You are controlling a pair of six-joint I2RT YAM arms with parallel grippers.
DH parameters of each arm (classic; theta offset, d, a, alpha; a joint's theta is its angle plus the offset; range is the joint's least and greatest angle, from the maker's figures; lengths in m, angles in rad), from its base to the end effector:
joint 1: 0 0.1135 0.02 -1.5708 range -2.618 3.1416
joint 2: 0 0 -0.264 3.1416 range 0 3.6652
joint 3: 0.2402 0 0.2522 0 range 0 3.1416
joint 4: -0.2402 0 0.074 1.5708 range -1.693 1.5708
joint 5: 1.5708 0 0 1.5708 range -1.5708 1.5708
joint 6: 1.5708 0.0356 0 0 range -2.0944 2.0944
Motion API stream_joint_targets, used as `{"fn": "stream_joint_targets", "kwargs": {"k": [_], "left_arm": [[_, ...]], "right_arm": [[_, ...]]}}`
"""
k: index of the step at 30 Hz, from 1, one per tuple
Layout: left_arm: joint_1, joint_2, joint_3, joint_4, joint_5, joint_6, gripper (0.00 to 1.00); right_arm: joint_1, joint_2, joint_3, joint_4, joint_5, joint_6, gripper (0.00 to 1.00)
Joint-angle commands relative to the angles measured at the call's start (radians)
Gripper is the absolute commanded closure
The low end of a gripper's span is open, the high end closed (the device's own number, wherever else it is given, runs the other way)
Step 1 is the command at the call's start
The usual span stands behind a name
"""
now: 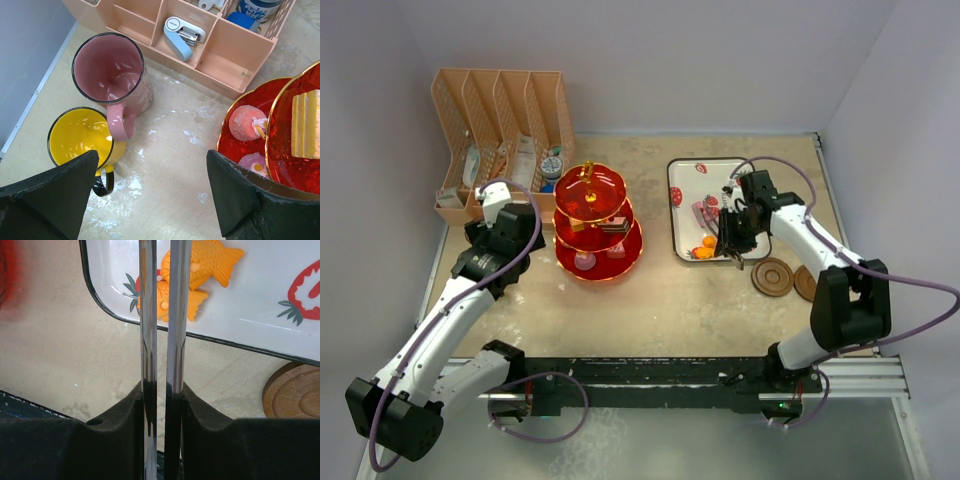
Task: Serve the afternoon tea
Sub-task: Pick up the desert from the tray.
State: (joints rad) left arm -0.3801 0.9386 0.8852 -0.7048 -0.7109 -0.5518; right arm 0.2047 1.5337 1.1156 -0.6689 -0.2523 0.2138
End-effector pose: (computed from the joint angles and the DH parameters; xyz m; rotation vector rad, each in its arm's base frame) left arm 0.1805 -0.0471 0.3039 -0.5157 2.0694 0.2914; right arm 0.3006 0.0715 0.2367 -0.0717 2.6826 0.4702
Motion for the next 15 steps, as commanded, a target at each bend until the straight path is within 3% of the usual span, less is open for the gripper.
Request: {"fn": "stream_joint_targets", "kwargs": {"k": [1,8,15], "left_arm": [[-0.003,-0.012,0.002,0.019,-0.009,0.018,0.14],[-0.003,-0.019,0.002,0.021,-0.009,0.019,0.14],[-0.003,-0.021,0.0,0.028,-0.01,0.021,0.14]], "right_arm": [[0.008,-0.078,-0.018,0.024,0.016,0.033,0.77],[0.012,-0.255,-0.018,0.031,-0.092,0.111,0.78],[0.068,-0.438,-0.102,0.089,-0.307,0.255,0.79]]}}
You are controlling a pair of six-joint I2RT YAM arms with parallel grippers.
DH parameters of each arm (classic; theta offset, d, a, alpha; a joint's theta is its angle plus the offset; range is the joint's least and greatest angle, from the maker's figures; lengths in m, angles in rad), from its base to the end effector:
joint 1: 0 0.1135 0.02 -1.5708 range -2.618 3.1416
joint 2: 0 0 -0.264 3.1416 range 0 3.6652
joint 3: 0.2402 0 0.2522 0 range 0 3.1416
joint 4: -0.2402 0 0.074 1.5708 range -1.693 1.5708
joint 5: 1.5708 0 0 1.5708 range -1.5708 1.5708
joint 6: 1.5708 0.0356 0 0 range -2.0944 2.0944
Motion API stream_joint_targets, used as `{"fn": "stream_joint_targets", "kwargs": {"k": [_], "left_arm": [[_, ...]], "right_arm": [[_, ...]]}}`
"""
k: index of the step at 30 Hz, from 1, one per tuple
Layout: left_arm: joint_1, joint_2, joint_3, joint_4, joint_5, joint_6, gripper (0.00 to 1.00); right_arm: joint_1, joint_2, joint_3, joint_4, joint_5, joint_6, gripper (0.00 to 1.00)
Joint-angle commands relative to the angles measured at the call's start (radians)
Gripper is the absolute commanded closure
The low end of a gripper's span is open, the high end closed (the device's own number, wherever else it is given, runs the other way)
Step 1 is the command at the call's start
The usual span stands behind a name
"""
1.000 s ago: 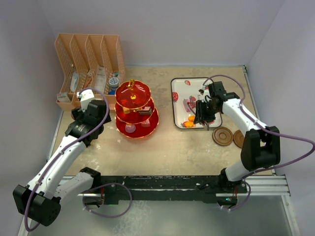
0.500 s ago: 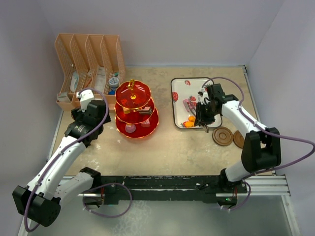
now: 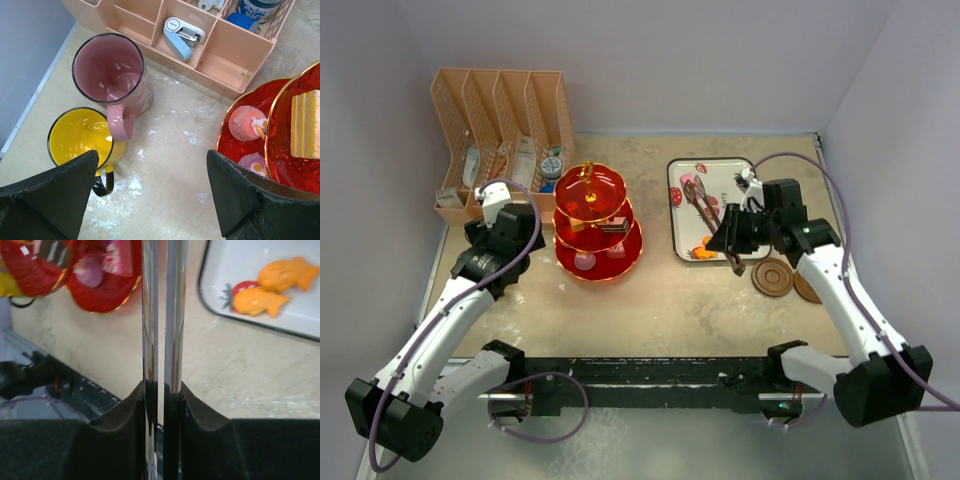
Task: Serve the afternoon tea
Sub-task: Pick up the desert from the tray, then place the desert on the desert table.
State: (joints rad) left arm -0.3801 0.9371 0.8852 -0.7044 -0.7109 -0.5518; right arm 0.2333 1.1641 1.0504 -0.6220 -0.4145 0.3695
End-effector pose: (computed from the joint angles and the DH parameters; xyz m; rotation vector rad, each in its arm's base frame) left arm 0.1803 -0.0470 0.3042 -0.5162 2.0679 0.2901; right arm 0.2348 0.0705 0.3163 -0.0587 2.3570 0.7805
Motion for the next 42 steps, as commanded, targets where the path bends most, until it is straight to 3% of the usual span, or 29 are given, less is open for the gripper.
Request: {"fn": "stream_joint_targets", "kwargs": {"k": [1,24,33,42], "left_arm": [[-0.003,-0.02,0.0,0.028,-0.011,0.02,0.14],[-0.003,-0.044,0.001,0.026,-0.018,0.015,0.14],[-0.003,-0.053,0.001,0.017,-0.035,0.006,0.14],[-0.003,-0.048,0.003,0.017,-0.03,0.007,0.14]], "right_arm": [[0.054,-0.08,-0.042,0.046,-0.153,0.113,0.78],[0.409,-0.169,-0.072,-0.006,-0.087,0.275,0.79],[0.485,-0.203,-0.081,-0.092,-0.073,0.274,0.79],[0.6,-0.181,-0.067,0.075,-0.12,0.366,0.79]]}}
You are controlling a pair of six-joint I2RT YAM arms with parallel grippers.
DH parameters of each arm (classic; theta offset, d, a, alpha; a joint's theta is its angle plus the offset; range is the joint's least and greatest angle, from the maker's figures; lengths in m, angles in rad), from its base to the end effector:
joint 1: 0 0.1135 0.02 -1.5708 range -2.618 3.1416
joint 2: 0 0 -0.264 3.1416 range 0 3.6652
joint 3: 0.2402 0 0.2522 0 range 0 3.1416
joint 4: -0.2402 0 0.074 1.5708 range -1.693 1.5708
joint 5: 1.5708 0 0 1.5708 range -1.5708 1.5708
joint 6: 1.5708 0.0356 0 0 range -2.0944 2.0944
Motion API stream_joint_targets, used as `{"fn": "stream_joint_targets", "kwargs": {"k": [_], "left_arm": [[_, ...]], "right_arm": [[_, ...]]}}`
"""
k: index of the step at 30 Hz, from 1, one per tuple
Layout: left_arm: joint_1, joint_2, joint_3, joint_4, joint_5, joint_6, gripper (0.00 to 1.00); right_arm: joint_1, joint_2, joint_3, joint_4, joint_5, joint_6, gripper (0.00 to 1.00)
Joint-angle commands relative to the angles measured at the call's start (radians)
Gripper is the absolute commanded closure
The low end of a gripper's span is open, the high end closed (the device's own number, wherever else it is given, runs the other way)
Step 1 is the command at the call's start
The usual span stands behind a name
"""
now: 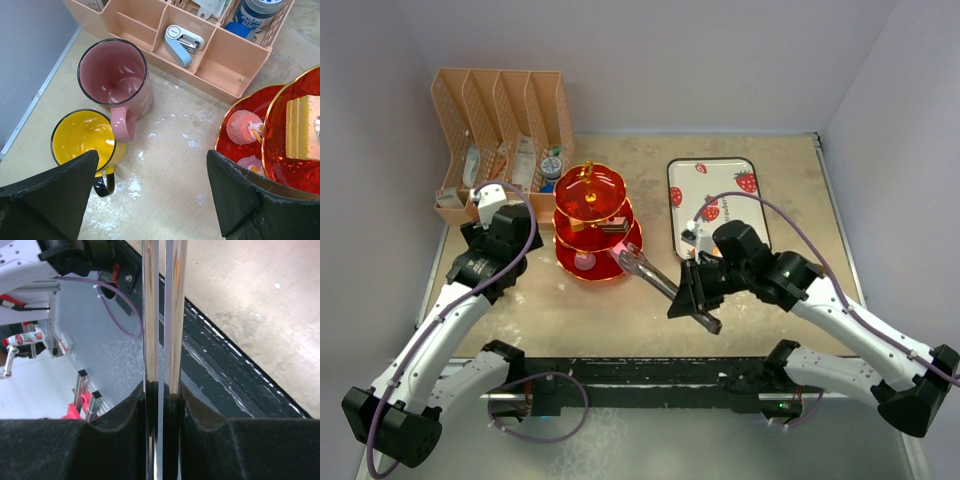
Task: Serve the afternoon tea
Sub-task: Place the desert on the desert table.
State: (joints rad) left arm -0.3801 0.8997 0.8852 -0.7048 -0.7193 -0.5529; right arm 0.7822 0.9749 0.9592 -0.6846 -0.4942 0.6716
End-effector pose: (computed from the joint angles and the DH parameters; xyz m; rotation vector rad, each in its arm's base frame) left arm 0.1735 -0.0441 0.3103 -0.5305 2.0329 0.2731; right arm 0.1287 0.1517 0.3203 -0.4335 2.4945 1.2510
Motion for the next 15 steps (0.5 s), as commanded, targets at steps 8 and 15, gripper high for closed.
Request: {"fn": "stream_joint_targets", "kwargs": {"k": [8,15], "left_arm": [[-0.003,-0.013,0.002,0.016,-0.028,0.006,0.14],[-0.003,-0.015,0.003,0.018,-0.023,0.008,0.14]], "right_arm": [[0.132,0.065,-0.01,0.433,0.047,0.314,0.8],[0.158,0.111,-0.025,0.525,0.147,0.445,0.79]]}}
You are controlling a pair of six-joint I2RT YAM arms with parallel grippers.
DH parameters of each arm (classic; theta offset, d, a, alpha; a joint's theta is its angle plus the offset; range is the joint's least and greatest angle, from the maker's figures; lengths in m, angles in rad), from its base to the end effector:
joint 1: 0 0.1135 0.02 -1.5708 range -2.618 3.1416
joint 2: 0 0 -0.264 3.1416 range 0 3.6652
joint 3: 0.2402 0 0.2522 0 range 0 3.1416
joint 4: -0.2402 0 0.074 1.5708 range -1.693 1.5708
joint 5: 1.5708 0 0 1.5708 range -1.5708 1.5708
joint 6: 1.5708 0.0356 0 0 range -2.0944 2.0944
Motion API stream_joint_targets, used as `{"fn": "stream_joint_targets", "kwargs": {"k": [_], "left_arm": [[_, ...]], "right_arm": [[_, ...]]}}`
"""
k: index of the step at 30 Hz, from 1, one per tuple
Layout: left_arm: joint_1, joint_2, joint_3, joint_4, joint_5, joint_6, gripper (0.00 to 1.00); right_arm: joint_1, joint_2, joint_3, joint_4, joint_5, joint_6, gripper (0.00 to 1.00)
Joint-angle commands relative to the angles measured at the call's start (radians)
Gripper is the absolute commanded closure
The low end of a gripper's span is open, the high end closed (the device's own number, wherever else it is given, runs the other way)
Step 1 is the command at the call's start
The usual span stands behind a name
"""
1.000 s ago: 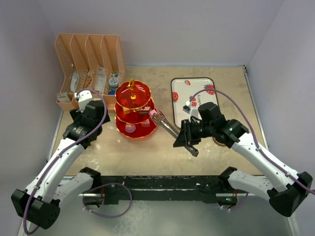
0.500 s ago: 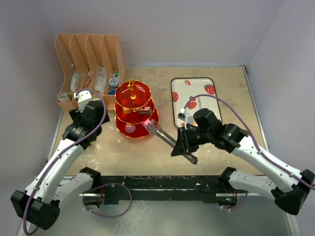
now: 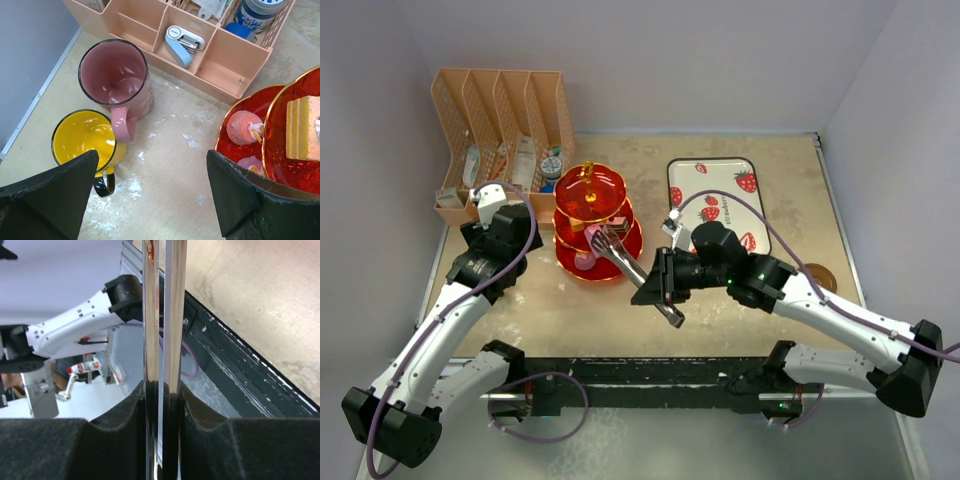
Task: Serve the afternoon tea
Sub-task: Place the desert on the desert table.
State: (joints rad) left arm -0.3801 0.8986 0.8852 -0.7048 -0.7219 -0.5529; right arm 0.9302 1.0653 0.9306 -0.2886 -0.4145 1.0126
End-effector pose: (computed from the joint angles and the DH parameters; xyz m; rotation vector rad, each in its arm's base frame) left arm 0.1733 -0.0439 0.3105 -0.5319 2.0306 0.2749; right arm 0.1320 0.2011 0.3273 -0.2225 2.3633 1.5341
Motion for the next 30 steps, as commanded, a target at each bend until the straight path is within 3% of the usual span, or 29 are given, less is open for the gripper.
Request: {"fn": "stream_joint_targets", "kwargs": {"k": [1,10,30], "left_arm": [[-0.003,-0.014,0.003,0.018,-0.019,0.009,0.14],[-0.003,-0.021,0.003,0.018,-0.019,0.008,0.14],[-0.003,-0.016,0.002,0.018,-0.019,0.008,0.14]], "right_arm": [[0.011,0.031,0.002,0.145,0.059,0.109,0.79],[0.023,0.118,0.066,0.176,0.099,0.118,0.78],[0.03,0.18,0.038,0.268,0.158,0.198,0.75]]}}
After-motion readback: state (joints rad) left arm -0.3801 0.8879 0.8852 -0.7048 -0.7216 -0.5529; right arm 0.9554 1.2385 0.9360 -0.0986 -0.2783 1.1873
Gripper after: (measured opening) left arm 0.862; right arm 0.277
